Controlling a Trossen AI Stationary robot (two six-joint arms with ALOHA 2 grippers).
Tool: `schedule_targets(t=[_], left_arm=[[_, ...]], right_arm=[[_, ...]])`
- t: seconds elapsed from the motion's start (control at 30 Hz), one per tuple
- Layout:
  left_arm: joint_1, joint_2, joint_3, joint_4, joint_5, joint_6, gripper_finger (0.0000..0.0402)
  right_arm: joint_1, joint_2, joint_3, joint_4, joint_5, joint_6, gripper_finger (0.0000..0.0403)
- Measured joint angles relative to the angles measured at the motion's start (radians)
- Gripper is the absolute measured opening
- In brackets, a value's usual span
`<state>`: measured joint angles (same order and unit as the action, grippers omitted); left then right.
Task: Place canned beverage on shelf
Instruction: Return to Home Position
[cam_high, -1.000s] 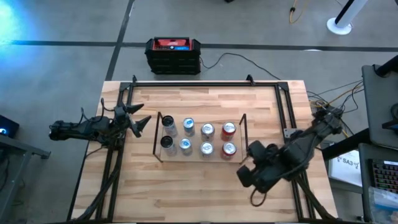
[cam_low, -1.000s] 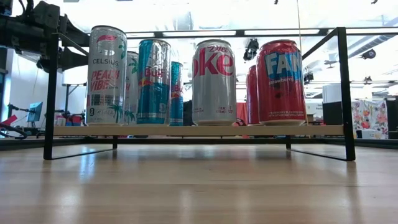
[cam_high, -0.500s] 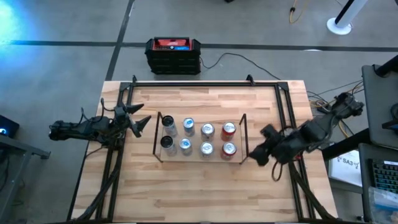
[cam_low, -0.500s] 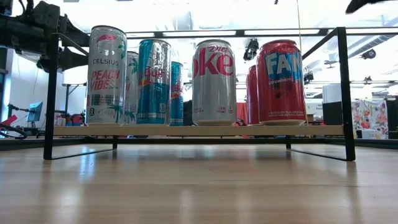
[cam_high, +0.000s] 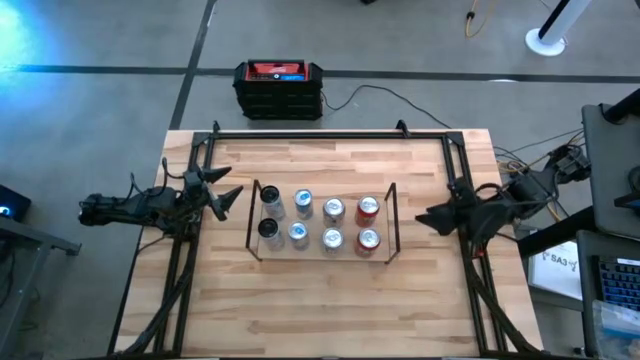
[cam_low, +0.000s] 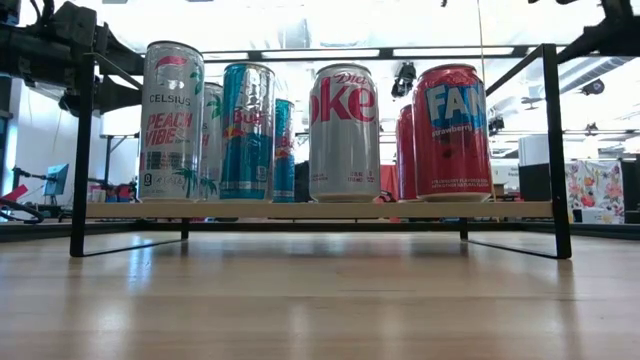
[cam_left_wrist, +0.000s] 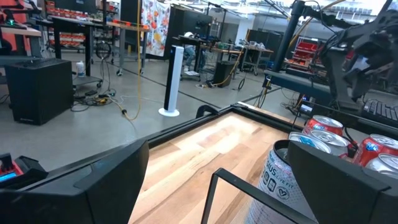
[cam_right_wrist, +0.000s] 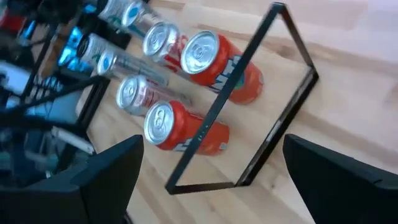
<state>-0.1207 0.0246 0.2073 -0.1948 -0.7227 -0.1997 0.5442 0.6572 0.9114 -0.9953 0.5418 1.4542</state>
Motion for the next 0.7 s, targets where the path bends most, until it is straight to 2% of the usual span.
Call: schedule_targets(t=[0.17, 0.27, 0.4, 0.7], left_arm=[[0.0, 0.0, 0.0, 0.0, 0.0, 0.0, 0.0368], [0.0, 0.0, 0.0, 0.0, 0.0, 0.0, 0.0368], [0.0, 0.0, 0.0, 0.0, 0.0, 0.0, 0.0368], [0.0, 0.0, 0.0, 0.0, 0.0, 0.0, 0.0368]], right_arm=[[0.0, -0.052, -0.11, 0.139, 0.0, -0.243, 0.037], [-0.01, -0.076, -0.17, 0.215, 0.0, -0.328, 0.037], [-0.03, -0.125, -0.24, 0.281, -0.003, -0.337, 0.037], [-0.043, -0.28, -0.391, 0.283, 0.004, -0.339, 0.037]])
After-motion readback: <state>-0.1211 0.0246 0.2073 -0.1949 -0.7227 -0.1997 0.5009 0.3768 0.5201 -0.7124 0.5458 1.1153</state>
